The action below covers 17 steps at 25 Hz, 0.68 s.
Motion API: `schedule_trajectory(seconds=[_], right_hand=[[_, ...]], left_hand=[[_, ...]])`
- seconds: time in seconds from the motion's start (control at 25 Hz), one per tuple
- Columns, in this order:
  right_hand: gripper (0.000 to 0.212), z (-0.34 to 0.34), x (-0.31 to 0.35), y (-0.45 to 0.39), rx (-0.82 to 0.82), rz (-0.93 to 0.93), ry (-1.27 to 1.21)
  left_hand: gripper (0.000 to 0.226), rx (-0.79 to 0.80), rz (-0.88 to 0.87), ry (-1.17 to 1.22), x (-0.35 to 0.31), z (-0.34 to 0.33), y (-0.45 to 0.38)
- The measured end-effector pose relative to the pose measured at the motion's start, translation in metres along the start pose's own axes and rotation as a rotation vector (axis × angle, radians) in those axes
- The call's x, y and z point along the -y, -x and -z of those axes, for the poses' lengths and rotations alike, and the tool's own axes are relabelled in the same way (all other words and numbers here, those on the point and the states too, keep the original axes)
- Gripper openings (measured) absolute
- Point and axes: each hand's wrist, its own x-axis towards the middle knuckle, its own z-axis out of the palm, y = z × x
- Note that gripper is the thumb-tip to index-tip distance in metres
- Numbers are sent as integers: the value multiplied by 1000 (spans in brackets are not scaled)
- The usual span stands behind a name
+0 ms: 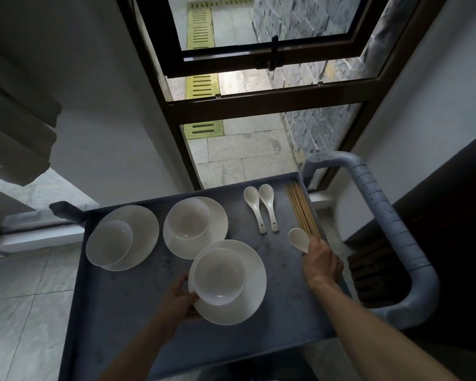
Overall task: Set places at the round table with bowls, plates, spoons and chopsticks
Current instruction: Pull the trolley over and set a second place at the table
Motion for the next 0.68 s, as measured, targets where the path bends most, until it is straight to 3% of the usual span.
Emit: schedule_trajectory(seconds=[0.16,0.32,0.48,0.68], right_hand=[[20,0,7,-4,23,-17,44],[30,6,14,-17,98,-44,119],[38,7,21,-24,180,-5,309],[37,3,25,-22,167,63,407]], left_hand=[[36,13,-3,-10,2,7,-3],[36,25,-1,-2,5,15,-4],[37,22,-3,10,7,23,-3],[36,24,1,37,8,31,-3]])
